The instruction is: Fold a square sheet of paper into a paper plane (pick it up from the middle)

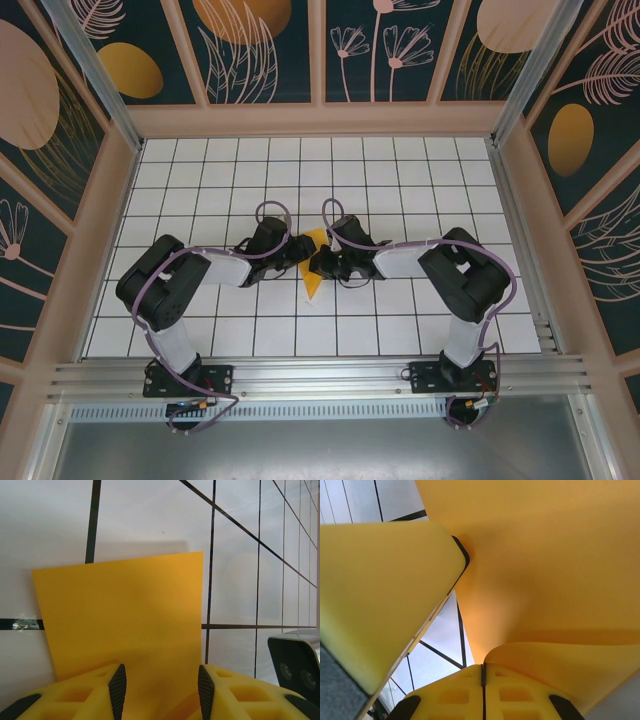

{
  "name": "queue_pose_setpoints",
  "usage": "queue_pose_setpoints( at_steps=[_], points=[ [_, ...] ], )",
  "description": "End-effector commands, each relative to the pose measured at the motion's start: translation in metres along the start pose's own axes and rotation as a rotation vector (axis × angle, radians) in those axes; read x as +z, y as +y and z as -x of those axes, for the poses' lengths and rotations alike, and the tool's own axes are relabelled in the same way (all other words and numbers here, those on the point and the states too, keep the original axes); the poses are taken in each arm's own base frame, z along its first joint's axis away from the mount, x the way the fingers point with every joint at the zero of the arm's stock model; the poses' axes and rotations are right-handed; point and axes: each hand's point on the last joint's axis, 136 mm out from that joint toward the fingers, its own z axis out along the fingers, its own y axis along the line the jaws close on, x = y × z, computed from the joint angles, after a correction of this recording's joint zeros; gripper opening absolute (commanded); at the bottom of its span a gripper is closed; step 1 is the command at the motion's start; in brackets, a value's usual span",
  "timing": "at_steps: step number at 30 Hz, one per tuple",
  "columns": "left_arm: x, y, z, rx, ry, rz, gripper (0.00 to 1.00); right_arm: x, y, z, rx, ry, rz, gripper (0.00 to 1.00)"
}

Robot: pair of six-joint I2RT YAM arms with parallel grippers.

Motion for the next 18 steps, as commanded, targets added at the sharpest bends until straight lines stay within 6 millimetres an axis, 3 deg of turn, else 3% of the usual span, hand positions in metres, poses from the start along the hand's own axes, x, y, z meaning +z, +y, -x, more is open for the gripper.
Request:
queue_pose_setpoints(
  at_steps=[1, 18],
  points=[
    [0.0021, 0.0062, -0.0044, 0.014, 0.026, 0.025, 0.45, 0.0044, 0.0072, 0.0064, -0.038, -0.006, 0.025, 0.09],
    [0.0011, 0.0056, -0.0046, 0.015, 0.027, 0.023, 0.45, 0.0114, -0.0008, 0.0117, -0.034, -0.015, -0.004, 0.09]
  ],
)
